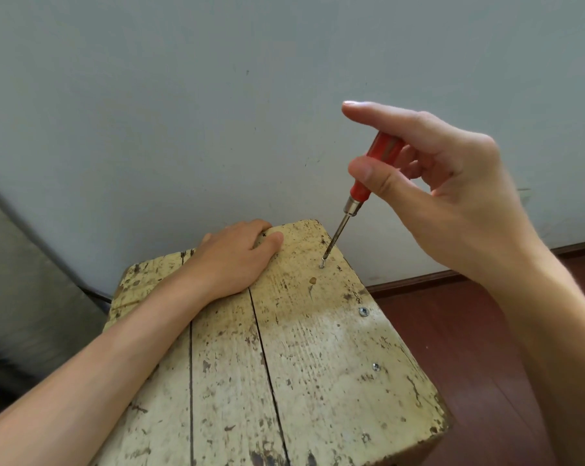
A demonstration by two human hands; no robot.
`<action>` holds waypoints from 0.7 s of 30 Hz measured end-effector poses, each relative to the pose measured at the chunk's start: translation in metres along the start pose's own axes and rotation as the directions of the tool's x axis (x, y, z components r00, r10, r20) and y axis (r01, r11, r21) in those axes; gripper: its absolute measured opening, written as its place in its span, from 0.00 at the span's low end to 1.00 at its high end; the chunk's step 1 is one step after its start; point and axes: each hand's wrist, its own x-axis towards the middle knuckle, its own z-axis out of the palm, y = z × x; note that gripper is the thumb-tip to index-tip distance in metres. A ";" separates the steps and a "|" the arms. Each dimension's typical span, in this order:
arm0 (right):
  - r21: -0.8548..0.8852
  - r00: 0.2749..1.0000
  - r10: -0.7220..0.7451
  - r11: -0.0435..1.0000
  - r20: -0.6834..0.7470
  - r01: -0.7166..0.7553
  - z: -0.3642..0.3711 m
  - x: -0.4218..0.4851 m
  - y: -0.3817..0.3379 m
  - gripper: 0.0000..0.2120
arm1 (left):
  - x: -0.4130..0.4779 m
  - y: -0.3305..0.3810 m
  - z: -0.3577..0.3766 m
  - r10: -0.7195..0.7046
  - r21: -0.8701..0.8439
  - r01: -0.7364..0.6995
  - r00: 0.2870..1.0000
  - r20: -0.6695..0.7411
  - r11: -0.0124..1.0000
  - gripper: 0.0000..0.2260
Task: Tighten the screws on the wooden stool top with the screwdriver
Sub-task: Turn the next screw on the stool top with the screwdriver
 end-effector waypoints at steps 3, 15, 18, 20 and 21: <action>0.048 0.994 0.017 0.999 0.104 -0.022 -0.009 0.002 0.002 0.24 | -0.001 0.001 -0.001 0.000 0.002 0.000 1.000 0.002 1.000 0.21; 0.067 1.000 0.000 0.998 0.019 -0.001 -0.002 0.001 -0.003 0.17 | -0.001 0.002 -0.001 -0.005 -0.002 0.005 1.000 -0.002 1.000 0.20; 0.055 0.999 0.015 0.998 -0.037 -0.013 0.004 0.000 -0.003 0.16 | -0.001 0.003 -0.001 -0.001 -0.002 0.001 1.000 -0.005 1.000 0.20; 0.057 0.998 0.025 0.998 -0.050 -0.022 0.005 -0.001 -0.003 0.16 | -0.001 0.003 -0.001 -0.001 -0.002 0.001 1.000 -0.008 1.000 0.20; 0.055 0.998 0.029 0.998 -0.048 -0.027 0.005 -0.001 -0.003 0.16 | -0.001 0.003 -0.001 -0.001 -0.001 0.001 1.000 -0.009 1.000 0.20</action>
